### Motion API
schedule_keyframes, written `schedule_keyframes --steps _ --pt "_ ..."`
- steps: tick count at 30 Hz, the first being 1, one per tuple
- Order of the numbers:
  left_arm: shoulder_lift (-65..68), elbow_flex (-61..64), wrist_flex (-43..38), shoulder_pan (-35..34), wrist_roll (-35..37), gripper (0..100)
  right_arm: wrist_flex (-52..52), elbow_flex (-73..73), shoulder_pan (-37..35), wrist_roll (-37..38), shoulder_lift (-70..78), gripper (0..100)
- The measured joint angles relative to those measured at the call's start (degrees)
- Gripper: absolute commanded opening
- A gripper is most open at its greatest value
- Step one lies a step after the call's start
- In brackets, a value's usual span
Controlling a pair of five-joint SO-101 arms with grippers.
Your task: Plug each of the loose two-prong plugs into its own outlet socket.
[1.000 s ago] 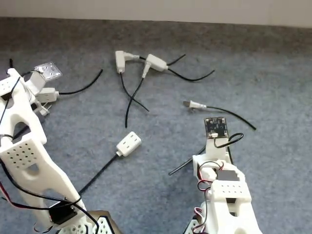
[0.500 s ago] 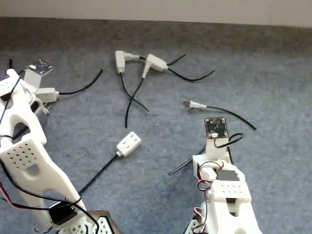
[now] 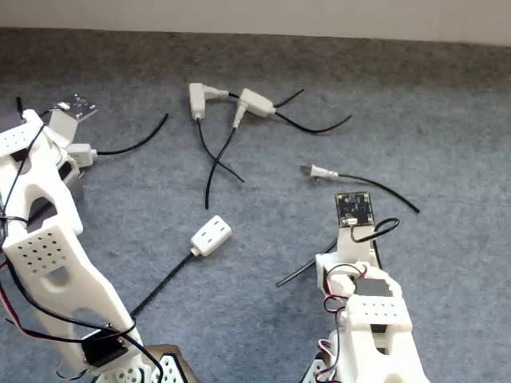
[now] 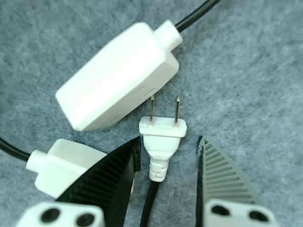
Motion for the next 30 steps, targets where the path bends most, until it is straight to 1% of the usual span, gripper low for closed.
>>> schedule_keyframes --steps 4,6,8,11,12,14,22,26,30 --pt "0.0 0.0 -0.09 0.0 0.0 21 0.0 0.0 -0.09 0.0 0.0 0.7" --pt "0.0 0.0 -0.62 0.0 0.0 19 0.0 0.0 -0.09 0.0 0.0 0.7" --pt "0.0 0.09 -1.32 0.0 1.41 13 0.0 0.0 -0.09 0.0 0.0 0.7" --pt "0.0 0.26 -1.58 0.35 3.34 2 0.0 0.0 -0.09 0.0 0.0 0.7" --pt "0.09 0.35 -1.58 0.79 3.52 0 0.0 0.0 -0.09 0.0 0.0 0.7" --pt "0.62 0.35 -1.49 1.41 3.52 2 0.0 0.0 -0.09 0.0 0.0 0.7" --pt "1.14 0.26 -1.41 1.58 3.52 2 0.0 0.0 -0.09 0.0 0.0 0.7" --pt "-1.58 0.35 1.23 2.29 3.43 2 0.0 0.0 -0.09 0.0 0.0 0.7" --pt "-7.3 0.44 5.8 5.01 3.6 2 0.0 0.0 -0.09 0.0 0.0 0.7"
